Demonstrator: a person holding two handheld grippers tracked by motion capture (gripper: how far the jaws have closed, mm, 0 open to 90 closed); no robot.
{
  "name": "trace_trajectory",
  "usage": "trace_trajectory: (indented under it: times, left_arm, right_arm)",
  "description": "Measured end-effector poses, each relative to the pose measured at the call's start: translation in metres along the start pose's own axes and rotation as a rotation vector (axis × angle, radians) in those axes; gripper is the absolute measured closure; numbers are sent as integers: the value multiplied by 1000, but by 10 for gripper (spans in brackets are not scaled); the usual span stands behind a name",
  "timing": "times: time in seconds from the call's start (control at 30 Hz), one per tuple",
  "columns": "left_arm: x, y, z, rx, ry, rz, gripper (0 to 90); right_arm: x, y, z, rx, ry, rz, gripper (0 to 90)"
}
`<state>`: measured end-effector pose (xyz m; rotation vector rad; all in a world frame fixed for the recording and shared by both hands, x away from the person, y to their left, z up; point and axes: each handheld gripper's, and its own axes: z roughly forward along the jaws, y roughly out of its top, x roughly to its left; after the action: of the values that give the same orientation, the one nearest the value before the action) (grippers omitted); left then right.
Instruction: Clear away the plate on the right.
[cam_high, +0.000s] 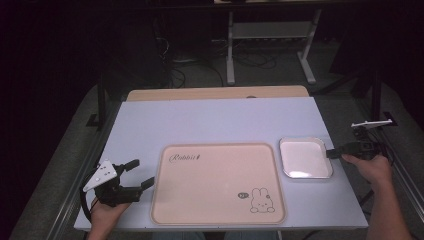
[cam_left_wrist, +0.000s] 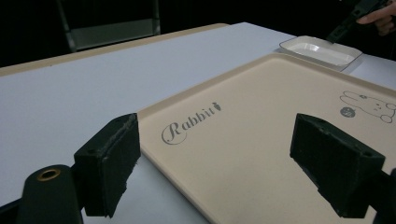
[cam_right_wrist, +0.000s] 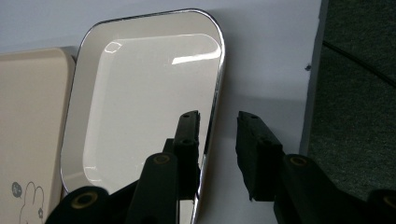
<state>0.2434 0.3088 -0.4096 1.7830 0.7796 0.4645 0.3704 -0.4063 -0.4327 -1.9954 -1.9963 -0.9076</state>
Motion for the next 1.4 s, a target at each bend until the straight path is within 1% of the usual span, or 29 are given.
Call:
trace_trajectory:
  times: [0.13, 0.37, 0.57, 0.63, 0.67, 0.83, 0.93, 1.0, 1.13, 1.17, 1.23, 1.33, 1.4]
  left_arm:
    - [-1, 0, 1, 3, -1, 2, 159]
    - [-1, 0, 1, 3, -1, 1, 159]
    - [-1, 0, 1, 4, -2, 0, 159]
    - [-1, 0, 1, 4, -2, 3, 160]
    - [-1, 0, 1, 4, -2, 3, 159]
    - [-1, 0, 1, 3, -2, 2, 159]
    - [0, 0, 0, 1, -1, 1, 159]
    - [0, 0, 0, 1, -1, 0, 159]
    - [-1, 0, 1, 1, -3, 2, 159]
    - [-1, 0, 1, 1, -4, 3, 159]
    - [-1, 0, 1, 3, -5, 2, 159]
    - [0, 0, 0, 1, -4, 2, 159]
    - [0, 0, 0, -2, -3, 1, 159]
  right_arm:
    - [-1, 0, 4, 32, 3, 10, 708]
    - [2, 0, 8, 48, 4, 4, 771]
    - [4, 1, 12, 55, 1, 15, 822]
    - [4, 1, 13, 53, -1, 28, 828]
    - [4, 1, 13, 51, 5, 47, 831]
    - [2, 0, 13, 44, 13, 86, 846]
    - [2, -1, 14, 22, 14, 88, 853]
    - [0, -4, 14, -6, 34, 102, 857]
    - [-5, -11, 14, -56, 53, 124, 883]
    - [-6, -12, 14, -69, 66, 135, 883]
    - [-7, -15, 13, -79, 63, 153, 883]
    - [-7, -17, 14, -87, 75, 160, 884]
    - [-6, -18, 14, -93, 81, 156, 884]
